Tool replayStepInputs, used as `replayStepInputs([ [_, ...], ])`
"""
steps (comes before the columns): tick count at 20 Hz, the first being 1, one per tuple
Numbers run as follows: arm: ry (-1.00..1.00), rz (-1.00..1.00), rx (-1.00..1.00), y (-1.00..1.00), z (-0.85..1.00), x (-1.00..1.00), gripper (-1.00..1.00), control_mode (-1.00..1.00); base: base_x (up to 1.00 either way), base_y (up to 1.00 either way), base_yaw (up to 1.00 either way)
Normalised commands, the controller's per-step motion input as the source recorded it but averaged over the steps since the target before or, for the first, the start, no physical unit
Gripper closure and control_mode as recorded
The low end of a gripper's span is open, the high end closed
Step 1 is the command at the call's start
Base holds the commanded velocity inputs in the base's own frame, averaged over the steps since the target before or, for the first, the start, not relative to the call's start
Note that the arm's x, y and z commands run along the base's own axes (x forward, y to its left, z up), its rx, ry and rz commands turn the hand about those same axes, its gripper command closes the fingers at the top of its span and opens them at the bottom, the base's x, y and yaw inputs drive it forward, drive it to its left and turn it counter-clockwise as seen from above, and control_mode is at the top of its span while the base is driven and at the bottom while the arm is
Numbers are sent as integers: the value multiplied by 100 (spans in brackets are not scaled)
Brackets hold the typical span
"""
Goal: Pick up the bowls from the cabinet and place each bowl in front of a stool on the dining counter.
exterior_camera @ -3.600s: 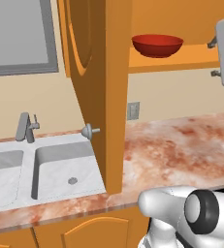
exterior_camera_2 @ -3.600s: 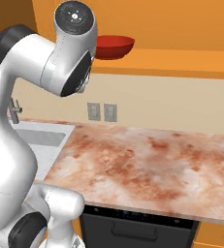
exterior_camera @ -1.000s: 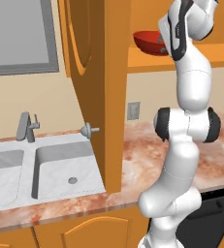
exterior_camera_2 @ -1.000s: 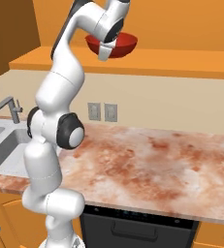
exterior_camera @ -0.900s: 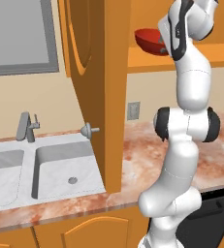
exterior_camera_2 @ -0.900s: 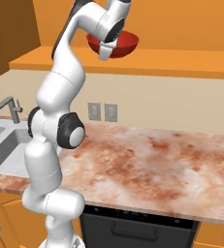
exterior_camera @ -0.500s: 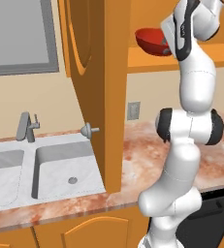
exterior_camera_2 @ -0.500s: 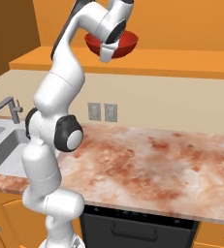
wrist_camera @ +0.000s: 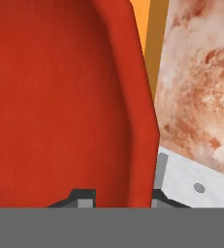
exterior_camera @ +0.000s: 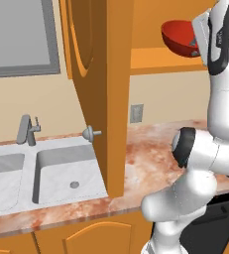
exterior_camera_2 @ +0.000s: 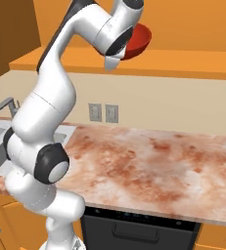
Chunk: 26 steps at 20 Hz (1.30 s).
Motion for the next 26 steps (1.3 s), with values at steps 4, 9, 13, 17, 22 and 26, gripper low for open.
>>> replayStepInputs([
  [4,-11,-4,0,-3,0,-100,100,-100,0,0,0],
  [9,2,0,0,21,-2,-100,100,-100,0,0,0],
  [13,11,0,0,18,0,-100,100,-100,0,0,0],
  [17,24,0,0,19,0,-100,100,-100,0,0,0],
  [22,30,4,0,6,-7,-100,100,-100,0,0,0],
  [26,23,2,0,31,-42,-97,100,-100,0,0,0],
])
